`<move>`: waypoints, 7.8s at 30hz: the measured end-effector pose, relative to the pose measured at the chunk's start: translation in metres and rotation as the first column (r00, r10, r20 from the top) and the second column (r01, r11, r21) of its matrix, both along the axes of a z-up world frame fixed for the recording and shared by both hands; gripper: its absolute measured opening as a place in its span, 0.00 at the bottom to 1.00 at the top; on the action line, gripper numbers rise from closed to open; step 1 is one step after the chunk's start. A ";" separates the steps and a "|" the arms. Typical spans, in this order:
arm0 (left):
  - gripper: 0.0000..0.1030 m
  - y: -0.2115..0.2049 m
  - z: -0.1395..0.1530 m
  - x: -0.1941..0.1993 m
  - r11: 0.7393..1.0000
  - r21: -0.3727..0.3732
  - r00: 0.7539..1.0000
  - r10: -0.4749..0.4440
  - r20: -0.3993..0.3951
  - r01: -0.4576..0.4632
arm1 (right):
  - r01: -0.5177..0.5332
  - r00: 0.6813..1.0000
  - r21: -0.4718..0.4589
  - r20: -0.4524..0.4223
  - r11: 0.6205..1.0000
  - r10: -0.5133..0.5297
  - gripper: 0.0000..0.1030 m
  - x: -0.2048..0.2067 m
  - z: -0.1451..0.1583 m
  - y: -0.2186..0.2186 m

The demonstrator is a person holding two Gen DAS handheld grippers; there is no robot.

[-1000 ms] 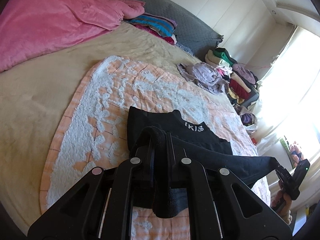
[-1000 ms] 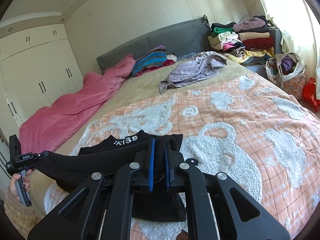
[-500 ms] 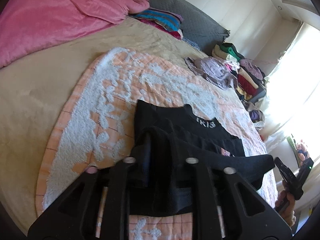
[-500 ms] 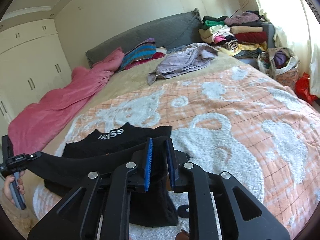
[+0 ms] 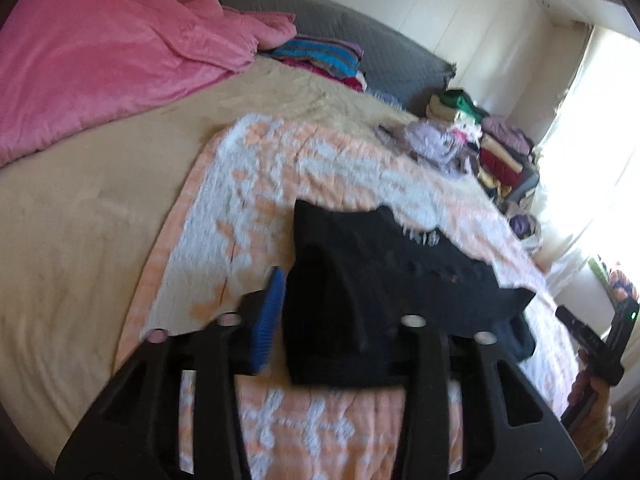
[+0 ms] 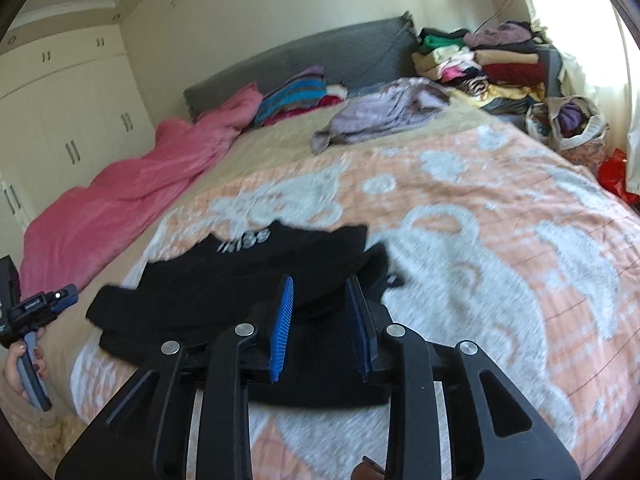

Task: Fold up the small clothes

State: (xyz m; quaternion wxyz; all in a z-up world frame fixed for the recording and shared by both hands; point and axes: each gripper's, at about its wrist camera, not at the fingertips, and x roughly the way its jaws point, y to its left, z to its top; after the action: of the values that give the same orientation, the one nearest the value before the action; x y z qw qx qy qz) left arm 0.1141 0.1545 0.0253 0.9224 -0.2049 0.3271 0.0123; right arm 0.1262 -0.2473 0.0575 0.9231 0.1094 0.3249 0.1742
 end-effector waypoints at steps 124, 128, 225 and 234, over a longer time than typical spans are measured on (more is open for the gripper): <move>0.09 0.029 -0.059 0.117 0.998 -0.060 0.982 -0.014 -0.186 0.003 | 0.149 0.964 -0.210 -0.185 0.966 -0.189 0.31 0.183 -0.062 0.023; 0.19 0.024 -0.049 0.108 1.000 -0.026 0.984 0.000 -0.179 -0.005 | 0.140 0.974 -0.233 -0.142 0.962 -0.176 0.47 0.162 -0.050 0.028; 0.91 0.041 -0.041 0.108 1.000 -0.019 0.963 0.012 -0.270 -0.018 | -0.337 0.868 -0.666 0.054 0.666 0.494 0.70 -0.002 -0.069 0.346; 0.91 0.043 -0.045 0.139 0.994 -0.108 0.953 -0.027 -0.301 -0.006 | -0.330 0.850 -0.609 0.139 0.721 0.508 0.22 -0.012 -0.052 0.331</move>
State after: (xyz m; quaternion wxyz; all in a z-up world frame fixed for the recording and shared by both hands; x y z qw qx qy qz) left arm 0.2528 0.1979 -0.0195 0.8492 -0.2483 0.4656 0.0209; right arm 0.1143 0.0840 0.0052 0.8861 -0.2730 0.2355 0.2912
